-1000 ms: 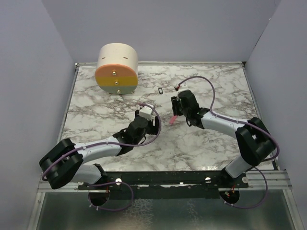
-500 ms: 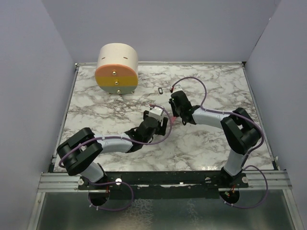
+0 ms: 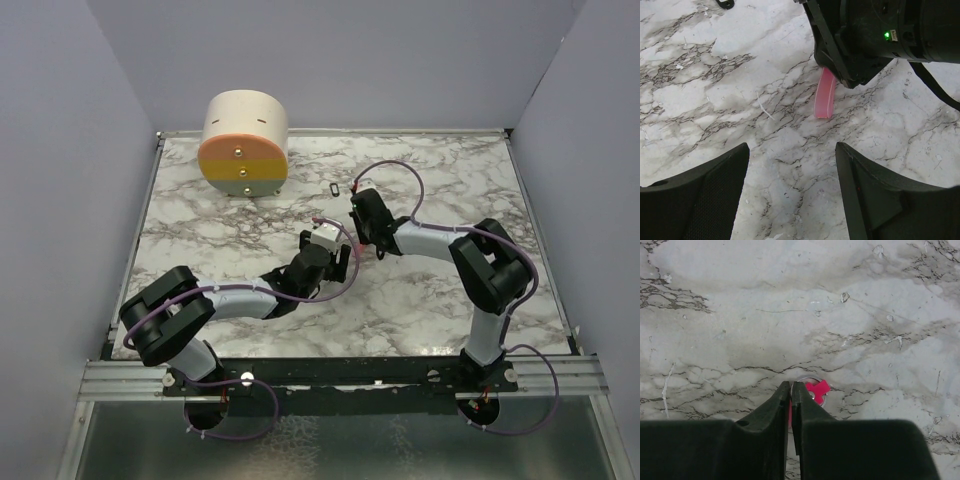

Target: Put the keys on the keyring

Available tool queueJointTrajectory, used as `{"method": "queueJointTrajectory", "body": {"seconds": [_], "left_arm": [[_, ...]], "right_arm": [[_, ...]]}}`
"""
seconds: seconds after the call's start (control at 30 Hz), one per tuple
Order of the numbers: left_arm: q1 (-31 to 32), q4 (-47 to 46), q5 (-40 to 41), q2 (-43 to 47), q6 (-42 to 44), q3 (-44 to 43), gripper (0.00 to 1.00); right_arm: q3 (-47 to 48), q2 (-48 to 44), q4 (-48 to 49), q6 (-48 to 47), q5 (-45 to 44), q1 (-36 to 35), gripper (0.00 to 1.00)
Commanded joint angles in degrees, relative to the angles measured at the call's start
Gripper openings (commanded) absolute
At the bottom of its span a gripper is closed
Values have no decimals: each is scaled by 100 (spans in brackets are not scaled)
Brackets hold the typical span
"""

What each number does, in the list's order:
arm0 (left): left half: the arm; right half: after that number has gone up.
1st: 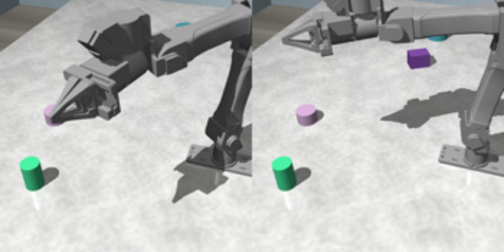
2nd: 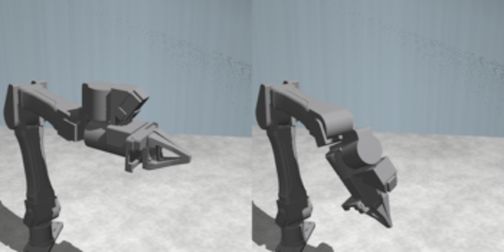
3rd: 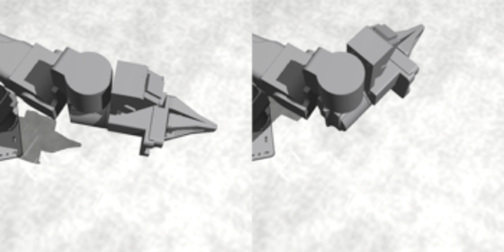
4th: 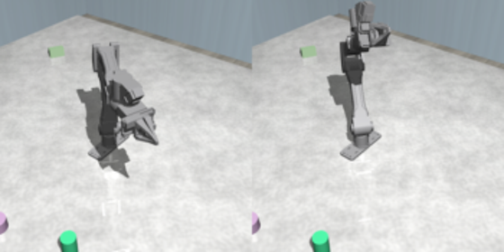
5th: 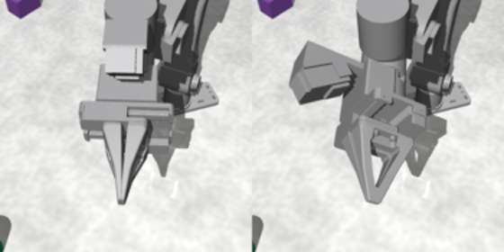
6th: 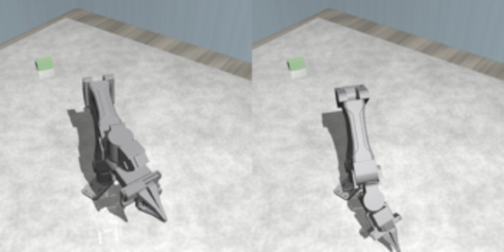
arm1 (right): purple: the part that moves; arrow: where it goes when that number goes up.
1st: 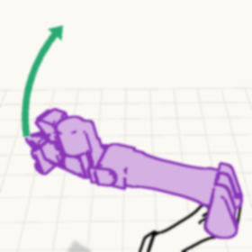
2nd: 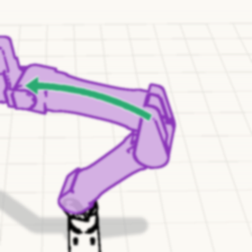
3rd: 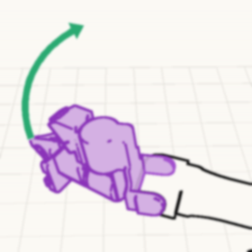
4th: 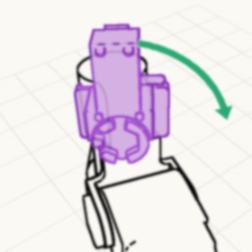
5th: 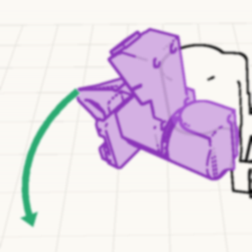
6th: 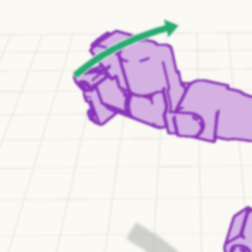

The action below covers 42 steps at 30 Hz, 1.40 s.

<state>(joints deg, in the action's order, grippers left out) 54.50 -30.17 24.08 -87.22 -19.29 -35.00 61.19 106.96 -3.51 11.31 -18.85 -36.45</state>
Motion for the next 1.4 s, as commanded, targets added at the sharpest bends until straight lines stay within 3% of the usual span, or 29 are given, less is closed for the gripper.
{"method": "queueJointTrajectory", "body": {"seconds": [0.0, 0.4, 1.17, 1.23, 1.3, 1.37], "left_arm": [[34, -180, 174, 55, 66, -16, 72], [34, -178, 184, 94, 74, 20, 71], [43, -208, 404, 751, 39, 418, 72], [44, -208, 418, 821, 31, 467, 72], [48, -208, 447, 899, 20, 509, 72], [48, -208, 478, 978, 15, 544, 73]], "right_arm": [[198, 177, -251, 76, -287, -60, 5], [-153, -749, -220, 151, -348, -126, 1], [-781, -2512, -78, 327, 882, -126, 1], [-748, -2452, -161, 314, 838, -126, 8], [-562, -2207, -479, 289, 742, -126, 28], [-375, -1866, -733, 277, 564, -126, 35]]}}
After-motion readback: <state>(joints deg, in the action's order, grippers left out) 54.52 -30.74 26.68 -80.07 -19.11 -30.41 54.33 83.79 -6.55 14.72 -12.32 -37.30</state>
